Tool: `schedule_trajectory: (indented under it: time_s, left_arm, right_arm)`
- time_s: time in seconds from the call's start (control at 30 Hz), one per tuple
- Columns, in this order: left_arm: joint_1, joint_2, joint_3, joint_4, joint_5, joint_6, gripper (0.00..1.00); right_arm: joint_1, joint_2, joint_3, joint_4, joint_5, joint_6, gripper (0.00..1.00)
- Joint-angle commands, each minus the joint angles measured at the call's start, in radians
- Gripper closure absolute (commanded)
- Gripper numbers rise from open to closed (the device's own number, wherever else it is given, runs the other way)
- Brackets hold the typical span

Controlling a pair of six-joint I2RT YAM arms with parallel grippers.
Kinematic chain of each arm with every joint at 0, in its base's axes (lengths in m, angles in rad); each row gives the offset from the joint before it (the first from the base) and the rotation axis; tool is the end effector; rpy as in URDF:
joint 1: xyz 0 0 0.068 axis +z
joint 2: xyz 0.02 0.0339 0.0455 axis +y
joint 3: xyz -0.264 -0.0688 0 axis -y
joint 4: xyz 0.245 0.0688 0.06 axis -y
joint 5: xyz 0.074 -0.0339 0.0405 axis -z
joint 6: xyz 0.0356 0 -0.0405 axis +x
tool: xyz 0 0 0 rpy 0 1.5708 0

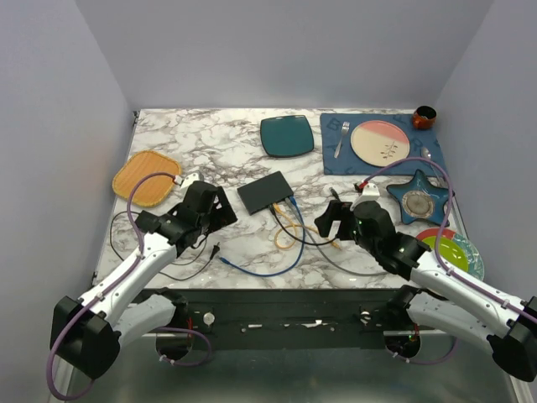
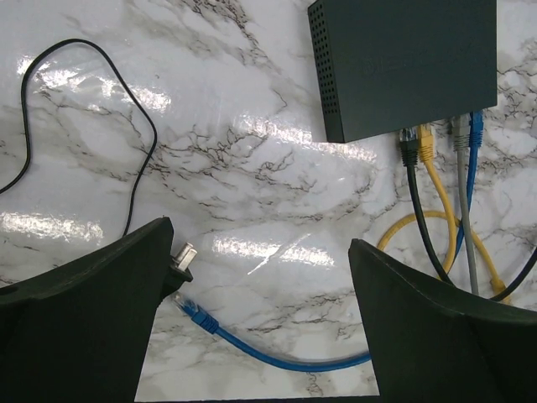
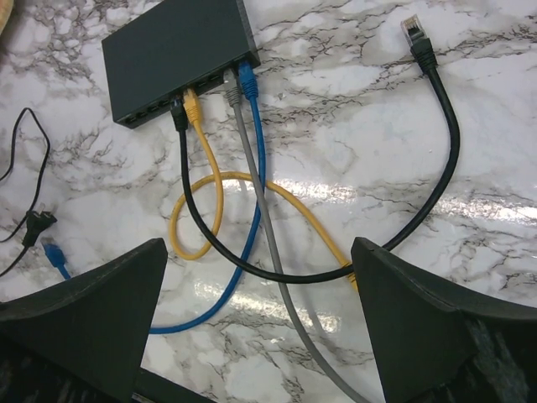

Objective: Pull the plug from the switch port

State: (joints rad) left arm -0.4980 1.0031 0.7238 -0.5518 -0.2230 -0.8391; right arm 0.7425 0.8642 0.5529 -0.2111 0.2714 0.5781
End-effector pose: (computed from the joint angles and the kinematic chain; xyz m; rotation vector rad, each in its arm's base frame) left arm 0.1824 -0.0902 0.2459 -0.5110 2.3519 -0.3666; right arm 0.1494 0.1242 0.2423 -0.0072 2.1146 0.5202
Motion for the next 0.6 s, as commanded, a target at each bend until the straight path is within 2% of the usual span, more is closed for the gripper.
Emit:
schedule_trajectory:
  time_s: [0.0,0.13,0.27,0.43,0.57]
  left_arm:
    - [-0.004,-0.041,-0.024,0.027,0.083,0.040,0.01]
    - [-0.004,-0.104,-0.076,0.116,0.166,0.051,0.01]
    - [-0.004,-0.127,-0.095,0.141,0.166,0.051,0.01]
    - [-0.004,-0.051,-0.072,0.107,0.134,0.037,0.01]
    - [-0.008,0.055,-0.041,0.101,0.143,0.006,0.04]
  right_arm:
    - [0.003,0.004,0.002,-0.008,0.061,0.042,0.00]
    - [0.003,0.035,0.019,-0.010,0.022,0.019,0.00]
    - [0.003,0.055,0.024,-0.007,-0.024,-0.009,0.00]
    - [0.003,0.085,0.048,-0.007,0.058,0.009,0.00]
    - [-0.002,0.212,0.129,-0.025,0.147,0.051,0.05]
